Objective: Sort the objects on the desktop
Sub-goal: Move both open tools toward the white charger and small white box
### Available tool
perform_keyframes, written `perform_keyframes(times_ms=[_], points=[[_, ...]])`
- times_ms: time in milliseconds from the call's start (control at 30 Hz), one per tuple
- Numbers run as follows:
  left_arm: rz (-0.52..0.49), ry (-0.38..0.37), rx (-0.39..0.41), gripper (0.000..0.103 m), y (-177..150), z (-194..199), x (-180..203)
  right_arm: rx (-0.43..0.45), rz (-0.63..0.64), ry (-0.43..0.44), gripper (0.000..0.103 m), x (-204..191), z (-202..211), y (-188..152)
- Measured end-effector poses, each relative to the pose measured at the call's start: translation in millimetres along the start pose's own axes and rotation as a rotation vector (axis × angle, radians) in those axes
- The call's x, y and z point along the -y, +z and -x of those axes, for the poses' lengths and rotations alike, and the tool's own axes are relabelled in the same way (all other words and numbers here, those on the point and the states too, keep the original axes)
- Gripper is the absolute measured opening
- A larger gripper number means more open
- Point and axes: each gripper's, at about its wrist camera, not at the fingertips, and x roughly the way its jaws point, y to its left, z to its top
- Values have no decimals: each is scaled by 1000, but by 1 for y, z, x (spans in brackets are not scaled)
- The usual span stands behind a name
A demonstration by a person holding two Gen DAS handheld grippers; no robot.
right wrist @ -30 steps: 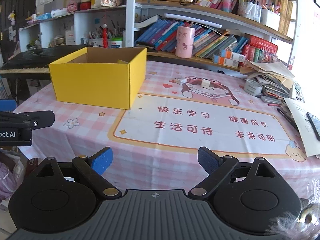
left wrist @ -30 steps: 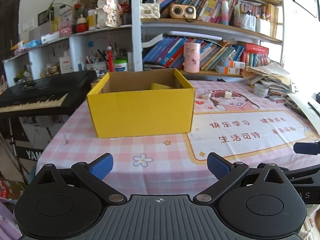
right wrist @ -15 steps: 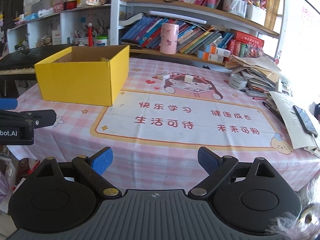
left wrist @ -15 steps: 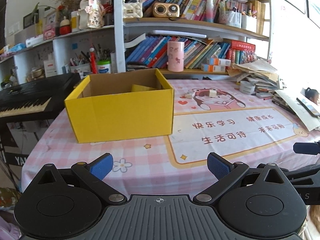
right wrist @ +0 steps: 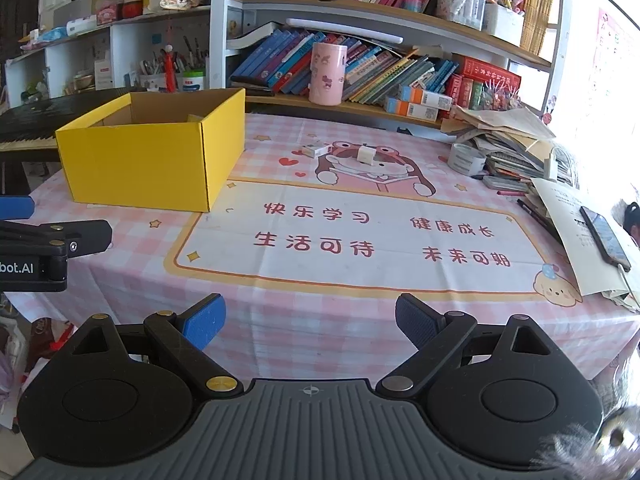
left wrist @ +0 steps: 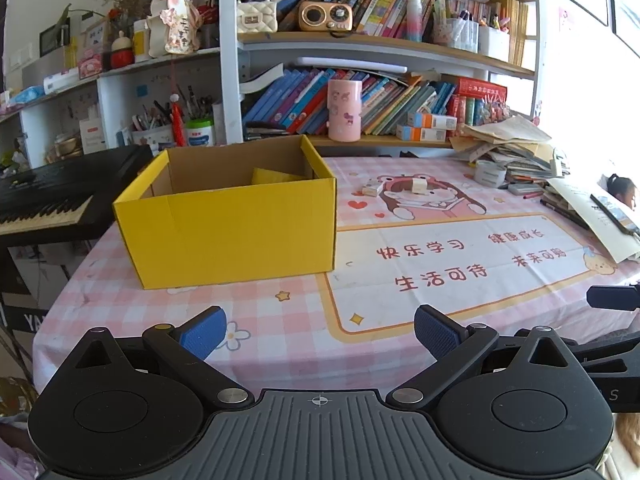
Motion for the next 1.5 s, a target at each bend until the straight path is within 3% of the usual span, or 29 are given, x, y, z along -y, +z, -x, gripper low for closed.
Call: perform_keyframes(times_ms=[433,1500], points=[[-71,-85,-11,102,14,-26,36,-18,-44,-74,91,34,-4,0],[-141,-90,-4,102,62,-98,78,-39,-120,-56,91,93,-78,37]])
